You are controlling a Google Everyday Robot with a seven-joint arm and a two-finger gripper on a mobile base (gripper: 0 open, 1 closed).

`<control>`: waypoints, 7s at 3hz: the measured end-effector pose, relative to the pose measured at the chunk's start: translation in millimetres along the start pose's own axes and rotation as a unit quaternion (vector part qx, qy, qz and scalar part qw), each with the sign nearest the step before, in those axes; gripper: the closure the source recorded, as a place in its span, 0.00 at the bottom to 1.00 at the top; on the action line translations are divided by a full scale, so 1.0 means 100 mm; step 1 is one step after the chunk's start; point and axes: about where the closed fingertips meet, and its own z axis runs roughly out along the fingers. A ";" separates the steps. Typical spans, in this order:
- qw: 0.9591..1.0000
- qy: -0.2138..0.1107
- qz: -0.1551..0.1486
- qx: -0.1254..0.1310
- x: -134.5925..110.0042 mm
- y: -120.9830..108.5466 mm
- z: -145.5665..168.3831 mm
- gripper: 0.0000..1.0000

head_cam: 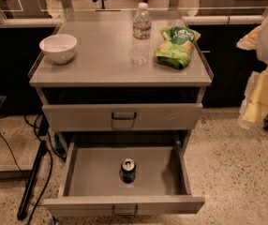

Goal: Pick pepsi can from middle drawer and place on counter

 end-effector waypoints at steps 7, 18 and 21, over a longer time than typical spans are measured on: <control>0.994 -0.034 0.068 -0.074 0.16 0.78 1.06 0.00; 0.956 -0.217 0.141 -0.136 -0.15 0.61 4.19 0.00; 0.933 -0.263 0.185 -0.164 -0.53 0.64 5.05 0.00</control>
Offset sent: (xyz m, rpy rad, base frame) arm 0.0041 0.0092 -0.0165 0.0307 0.0079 -0.0072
